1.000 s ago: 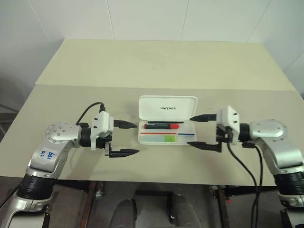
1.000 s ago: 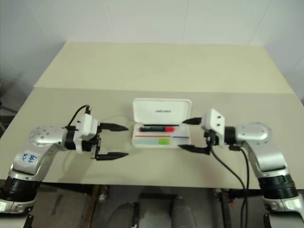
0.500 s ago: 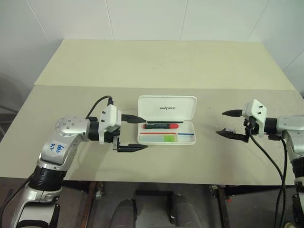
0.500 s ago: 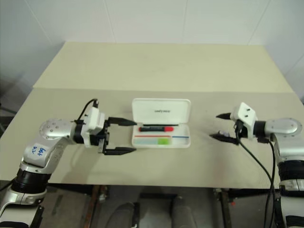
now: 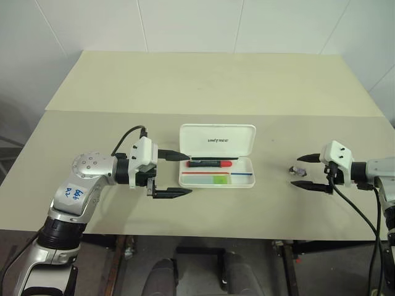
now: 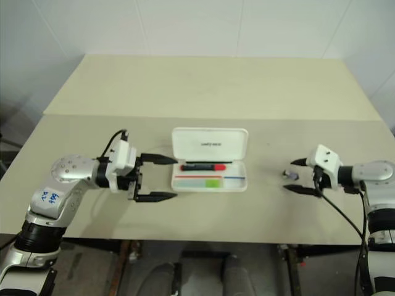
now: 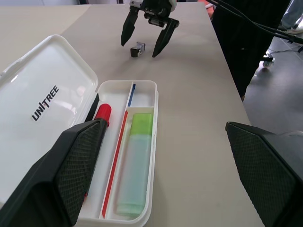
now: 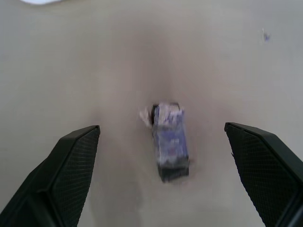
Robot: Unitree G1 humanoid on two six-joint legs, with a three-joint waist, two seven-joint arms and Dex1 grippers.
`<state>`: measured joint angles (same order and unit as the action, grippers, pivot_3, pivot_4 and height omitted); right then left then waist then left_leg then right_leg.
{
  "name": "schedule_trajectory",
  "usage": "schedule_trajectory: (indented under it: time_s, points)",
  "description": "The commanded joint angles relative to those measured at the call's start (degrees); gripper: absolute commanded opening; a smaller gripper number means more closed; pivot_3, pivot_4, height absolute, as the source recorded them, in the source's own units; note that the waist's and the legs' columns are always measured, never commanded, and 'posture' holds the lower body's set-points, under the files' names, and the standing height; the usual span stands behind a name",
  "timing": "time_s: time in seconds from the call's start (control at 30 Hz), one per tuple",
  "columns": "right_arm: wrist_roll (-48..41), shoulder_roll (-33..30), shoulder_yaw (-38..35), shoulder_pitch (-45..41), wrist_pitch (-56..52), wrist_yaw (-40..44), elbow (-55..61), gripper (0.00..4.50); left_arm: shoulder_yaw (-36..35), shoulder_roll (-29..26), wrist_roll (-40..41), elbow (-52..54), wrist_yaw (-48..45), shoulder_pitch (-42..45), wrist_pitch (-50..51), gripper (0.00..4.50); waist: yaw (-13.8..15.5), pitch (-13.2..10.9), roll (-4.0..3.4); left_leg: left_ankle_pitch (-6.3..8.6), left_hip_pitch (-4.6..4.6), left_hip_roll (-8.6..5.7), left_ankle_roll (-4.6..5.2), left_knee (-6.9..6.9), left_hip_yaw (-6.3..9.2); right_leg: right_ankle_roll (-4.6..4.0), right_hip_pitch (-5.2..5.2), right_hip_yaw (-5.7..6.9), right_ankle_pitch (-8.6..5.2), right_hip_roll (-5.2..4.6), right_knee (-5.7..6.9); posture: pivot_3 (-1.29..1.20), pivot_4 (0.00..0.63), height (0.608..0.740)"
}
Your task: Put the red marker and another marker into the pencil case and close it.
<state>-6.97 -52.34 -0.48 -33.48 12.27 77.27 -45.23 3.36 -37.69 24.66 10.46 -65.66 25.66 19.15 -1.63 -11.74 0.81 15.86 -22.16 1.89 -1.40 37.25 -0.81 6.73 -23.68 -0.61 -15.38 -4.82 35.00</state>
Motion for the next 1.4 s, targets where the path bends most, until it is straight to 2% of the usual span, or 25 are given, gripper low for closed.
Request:
schedule_trajectory:
  time_s: [0.03,0.13,0.37,0.43,0.7,1.13,1.4]
  points:
    - [0.1,-2.0,-1.4,-0.6,1.8,0.4,-1.2,4.29,-1.1,-0.6,0.7,1.9,0.3,-0.2,-0.1,4.5,0.0,0.0,0.0,0.0,0.01,0.0,0.0,0.0,0.0,0.0,0.0,-0.01,0.0,0.0,0.0,0.0,0.15,0.74]
    - [-0.2,-1.9,-1.5,-0.4,1.7,0.4,-1.5,3.54,-1.1,-0.6,0.7,1.7,0.3,-0.1,-0.1,4.5,0.0,0.0,0.0,-0.01,0.01,0.0,-0.01,0.03,0.0,0.01,0.01,-0.01,0.01,0.0,0.01,0.0,0.15,0.74]
    - [-1.2,-0.2,-1.3,0.0,0.3,0.7,0.2,0.89,-0.8,-0.3,0.7,1.6,0.1,0.3,-0.2,4.5,0.0,0.0,0.0,-0.01,0.01,-0.01,-0.02,0.07,0.0,0.04,0.03,-0.03,0.02,0.0,0.02,0.0,0.15,0.74]
    - [-1.3,0.1,-1.1,0.2,-0.2,0.9,0.8,0.31,-0.7,-0.3,0.7,1.5,0.0,0.4,-0.3,4.5,0.0,0.0,0.0,-0.01,0.01,-0.01,-0.02,0.06,0.0,0.04,0.03,-0.03,0.02,0.0,0.02,0.0,0.15,0.74]
    - [-0.6,1.5,-0.8,-0.6,-0.4,-1.6,2.7,0.3,-0.7,-0.4,0.6,1.4,-0.2,0.5,-0.3,4.5,-0.2,0.0,0.0,-0.02,0.08,0.0,-0.04,0.1,-0.03,0.03,0.05,-0.08,0.04,0.02,0.09,0.0,0.15,0.74]
    - [-7.5,6.8,2.3,-0.8,-12.5,2.6,28.3,0.3,-1.1,-0.9,0.5,2.3,0.3,-0.9,-0.3,4.5,0.1,0.0,-0.02,-0.11,0.07,0.0,-0.19,0.06,-0.02,0.04,0.04,-0.13,0.06,0.03,0.13,0.0,0.15,0.74]
    - [-6.5,10.0,6.9,-0.8,-13.6,3.7,31.1,0.3,-1.3,-1.1,0.7,3.1,0.9,-1.6,-0.1,4.5,0.2,0.0,-0.01,-0.1,0.02,-0.01,-0.2,0.08,0.01,0.04,0.03,-0.08,0.06,0.01,0.09,0.0,0.15,0.74]
